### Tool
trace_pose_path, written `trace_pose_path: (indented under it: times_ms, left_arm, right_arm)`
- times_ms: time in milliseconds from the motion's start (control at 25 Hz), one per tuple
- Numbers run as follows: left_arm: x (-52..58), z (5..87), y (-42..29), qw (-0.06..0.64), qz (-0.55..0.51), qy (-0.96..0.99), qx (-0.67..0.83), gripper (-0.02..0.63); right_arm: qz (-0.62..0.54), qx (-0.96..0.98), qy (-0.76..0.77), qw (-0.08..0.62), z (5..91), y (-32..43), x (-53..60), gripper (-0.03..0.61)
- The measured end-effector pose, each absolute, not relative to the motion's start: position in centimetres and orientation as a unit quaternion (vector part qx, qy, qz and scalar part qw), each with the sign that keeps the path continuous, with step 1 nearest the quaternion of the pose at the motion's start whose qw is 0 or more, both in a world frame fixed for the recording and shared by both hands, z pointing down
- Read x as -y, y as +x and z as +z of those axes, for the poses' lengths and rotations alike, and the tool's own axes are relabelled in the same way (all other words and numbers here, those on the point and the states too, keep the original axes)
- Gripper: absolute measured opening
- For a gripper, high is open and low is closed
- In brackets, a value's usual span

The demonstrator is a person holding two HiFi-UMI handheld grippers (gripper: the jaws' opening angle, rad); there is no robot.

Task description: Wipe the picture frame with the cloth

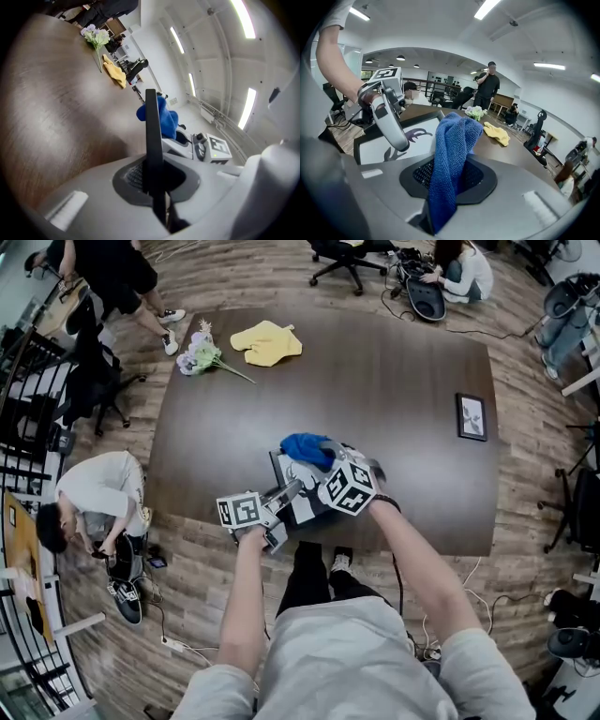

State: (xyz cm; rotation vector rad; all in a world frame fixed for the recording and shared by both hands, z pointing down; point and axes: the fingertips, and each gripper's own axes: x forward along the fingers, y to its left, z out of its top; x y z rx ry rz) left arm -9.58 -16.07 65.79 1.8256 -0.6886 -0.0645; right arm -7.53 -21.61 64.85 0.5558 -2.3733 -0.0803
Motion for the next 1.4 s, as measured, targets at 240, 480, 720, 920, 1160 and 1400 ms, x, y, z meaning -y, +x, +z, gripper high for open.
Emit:
trace_pose_path:
  times_ms: [240, 480, 720, 920, 1160, 1400]
  left_arm:
    - [16.1, 65.8, -9.3, 0.554, -0.016, 0.78, 0.29, 0.063]
    - [16.3, 65.3, -9.7, 0.55, -0.031, 0.78, 0.298, 0.063]
    - [16.2, 64.3, -9.6, 0.545, -0.026, 0.786, 0.292, 0.063]
    - [15.7, 64.7, -9.8, 0.538, -0.005, 0.789, 0.296, 0.063]
    - [15.3, 64.8, -9.9, 0.529, 0.026, 0.796, 0.293, 0.063]
    - [14.4, 65.7, -9.4, 0.516, 0.092, 0.806, 0.275, 0.063]
  right_arm:
    - [-0.017, 0.904, 0.234, 0.357, 65.6, -5.2, 22.2, 0.081]
    - [-0.016, 0.896, 0.252, 0.365, 64.8, -4.5, 21.8, 0.081]
    - [-0.056, 0.901, 0.199, 0.382, 64.0, -6.5, 19.2, 0.081]
    - [-0.101, 0.901, 0.133, 0.4, 63.6, -8.5, 17.5, 0.083]
    - [-0.183, 0.887, 0.056, 0.42, 62.7, -10.1, 16.1, 0.081]
    - [-0.328, 0.824, -0.061, 0.457, 63.0, -10.0, 14.1, 0.081]
